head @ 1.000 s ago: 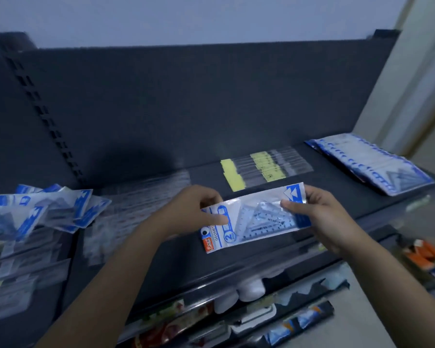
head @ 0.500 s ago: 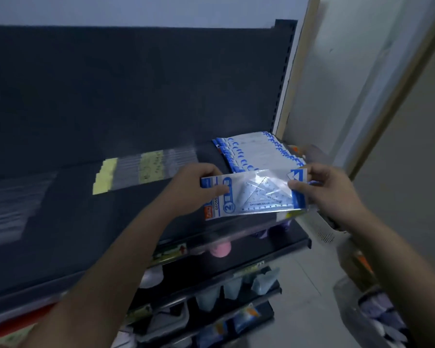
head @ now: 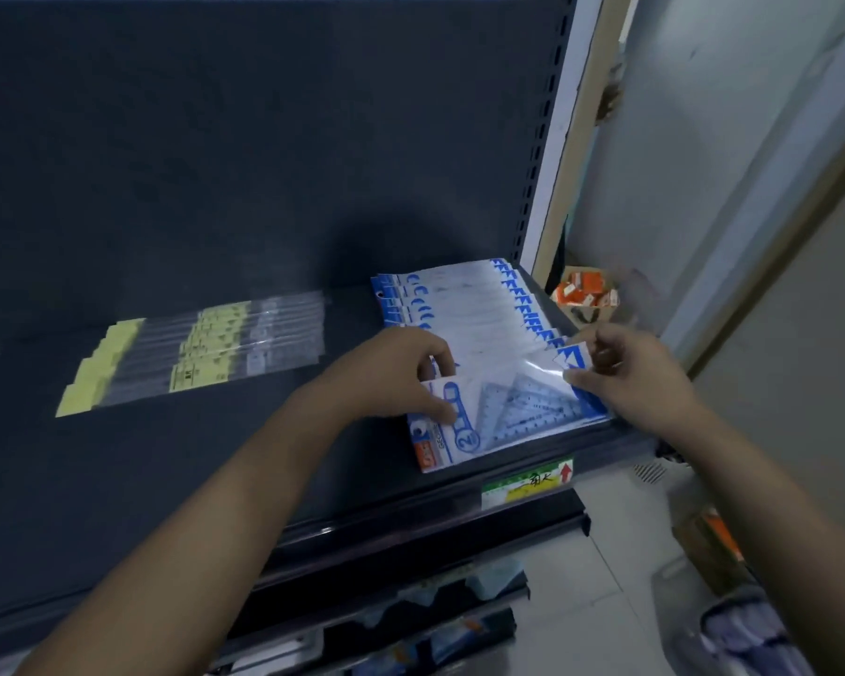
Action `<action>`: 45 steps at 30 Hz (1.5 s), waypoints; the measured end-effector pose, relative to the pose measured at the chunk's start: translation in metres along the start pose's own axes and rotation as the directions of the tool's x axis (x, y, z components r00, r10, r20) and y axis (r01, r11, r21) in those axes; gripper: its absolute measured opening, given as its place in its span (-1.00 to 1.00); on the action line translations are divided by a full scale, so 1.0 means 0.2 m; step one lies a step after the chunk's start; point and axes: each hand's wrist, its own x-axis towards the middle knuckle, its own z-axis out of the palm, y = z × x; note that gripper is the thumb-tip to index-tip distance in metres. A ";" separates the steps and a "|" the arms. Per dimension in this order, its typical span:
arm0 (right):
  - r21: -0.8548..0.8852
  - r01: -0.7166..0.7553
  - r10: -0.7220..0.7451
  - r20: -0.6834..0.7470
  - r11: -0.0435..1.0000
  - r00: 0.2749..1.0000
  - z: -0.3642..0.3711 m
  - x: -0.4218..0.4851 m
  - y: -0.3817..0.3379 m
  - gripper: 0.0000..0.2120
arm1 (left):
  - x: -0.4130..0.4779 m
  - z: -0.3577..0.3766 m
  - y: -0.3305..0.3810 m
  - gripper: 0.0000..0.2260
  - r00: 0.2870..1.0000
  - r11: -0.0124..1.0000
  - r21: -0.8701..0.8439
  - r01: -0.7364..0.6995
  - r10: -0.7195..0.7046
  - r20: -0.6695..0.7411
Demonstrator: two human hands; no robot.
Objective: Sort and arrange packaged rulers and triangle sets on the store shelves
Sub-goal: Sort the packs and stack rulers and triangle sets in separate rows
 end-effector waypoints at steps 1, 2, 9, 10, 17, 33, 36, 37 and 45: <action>-0.019 0.034 -0.033 0.025 0.999 0.999 -0.01 0.01 0.02 -0.76 | 0.01 0.00 0.00 -0.62 1.000 1.000 0.018 0.019 -0.020 0.022; -0.015 0.069 -0.068 0.057 0.998 0.996 -0.02 0.01 0.03 -0.68 | 0.01 0.00 0.01 -0.57 0.998 0.999 0.031 0.040 -0.041 0.036; -0.052 0.183 -0.151 0.369 0.982 0.917 -0.09 0.10 0.15 -0.38 | -0.06 0.05 0.03 -0.54 0.989 0.990 -0.042 0.138 -0.140 -0.046; -0.049 0.211 -0.176 0.389 0.976 0.904 -0.09 0.11 0.15 -0.38 | -0.08 0.06 0.05 -0.56 0.985 0.986 -0.066 0.151 -0.156 -0.078; -0.075 0.477 -0.433 0.316 0.876 0.844 -0.01 0.11 0.02 -0.46 | -0.31 0.10 0.18 -0.60 0.877 0.945 0.062 0.320 -0.271 -0.398; 0.120 0.766 -0.750 0.346 0.631 0.564 0.69 -0.45 -0.93 -0.45 | -1.57 -0.12 0.00 -0.33 0.548 0.449 0.343 0.825 -0.486 -0.681; 0.169 0.798 -0.798 0.322 0.578 0.510 0.94 -0.61 -1.24 -0.46 | -1.93 -0.19 -0.16 -0.23 0.468 0.382 0.297 0.875 -0.513 -0.720; 0.187 0.804 -0.810 0.309 0.565 0.498 1.02 -0.67 -1.34 -0.48 | -2.06 -0.20 -0.22 -0.21 0.442 0.359 0.282 0.890 -0.522 -0.729; 0.286 0.764 -0.808 0.329 0.578 0.488 1.56 -0.98 -2.01 -0.47 | -2.86 -0.38 -0.68 -0.19 0.295 0.255 0.170 0.952 -0.604 -0.741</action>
